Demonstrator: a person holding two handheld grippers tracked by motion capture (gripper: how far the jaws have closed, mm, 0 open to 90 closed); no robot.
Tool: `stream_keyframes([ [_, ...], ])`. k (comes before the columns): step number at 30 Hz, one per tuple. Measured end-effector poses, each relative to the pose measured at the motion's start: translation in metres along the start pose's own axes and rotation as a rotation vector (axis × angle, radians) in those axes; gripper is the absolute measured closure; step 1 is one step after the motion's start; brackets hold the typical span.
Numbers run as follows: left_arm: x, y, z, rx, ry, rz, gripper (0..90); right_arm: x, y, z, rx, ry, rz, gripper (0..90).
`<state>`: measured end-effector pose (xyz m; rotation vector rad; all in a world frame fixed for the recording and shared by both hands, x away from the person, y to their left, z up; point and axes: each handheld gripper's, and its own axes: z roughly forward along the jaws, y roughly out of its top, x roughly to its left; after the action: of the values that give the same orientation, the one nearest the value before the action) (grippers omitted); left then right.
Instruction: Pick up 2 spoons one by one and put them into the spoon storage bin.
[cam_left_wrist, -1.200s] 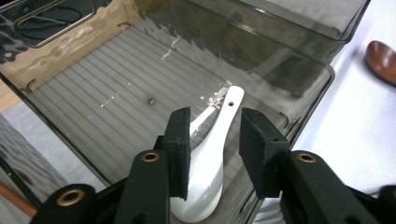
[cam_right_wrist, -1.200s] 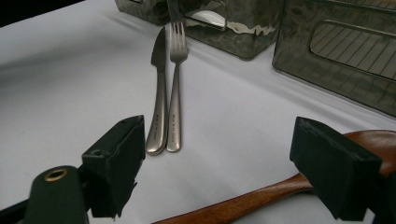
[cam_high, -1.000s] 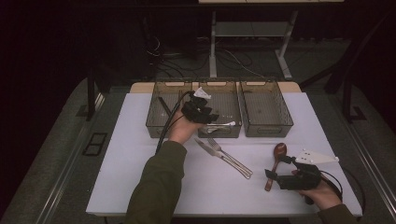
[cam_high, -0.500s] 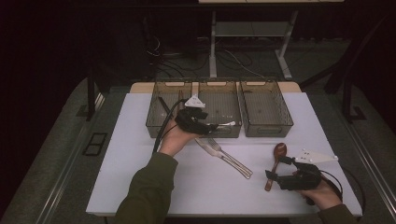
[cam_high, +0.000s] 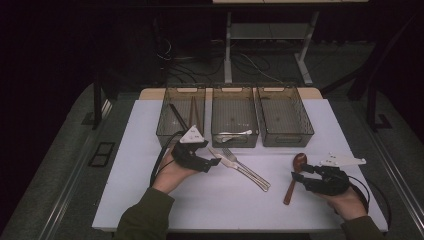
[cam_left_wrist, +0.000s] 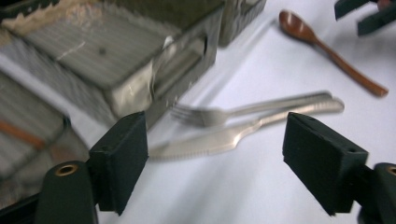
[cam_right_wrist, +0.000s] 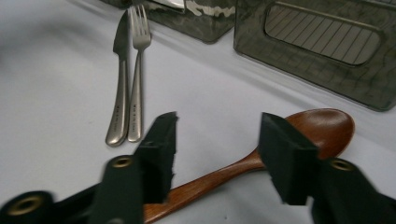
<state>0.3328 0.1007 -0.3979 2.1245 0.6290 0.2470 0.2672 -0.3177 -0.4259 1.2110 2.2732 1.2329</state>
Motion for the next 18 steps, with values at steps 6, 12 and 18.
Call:
stream_keyframes([
  [6,-0.01,-0.026,-0.012,-0.006,0.005,0.012,14.1,-0.006,0.01,0.013,0.032,-0.021,-0.025,76.9],
  [12,-0.018,-0.048,-0.022,0.009,-0.003,0.023,10.2,-0.017,0.025,0.03,0.076,-0.024,-0.046,89.8],
  [18,-0.018,-0.063,-0.033,-0.001,-0.011,-0.005,2.7,-0.031,0.035,0.051,0.139,-0.099,-0.047,90.0],
])
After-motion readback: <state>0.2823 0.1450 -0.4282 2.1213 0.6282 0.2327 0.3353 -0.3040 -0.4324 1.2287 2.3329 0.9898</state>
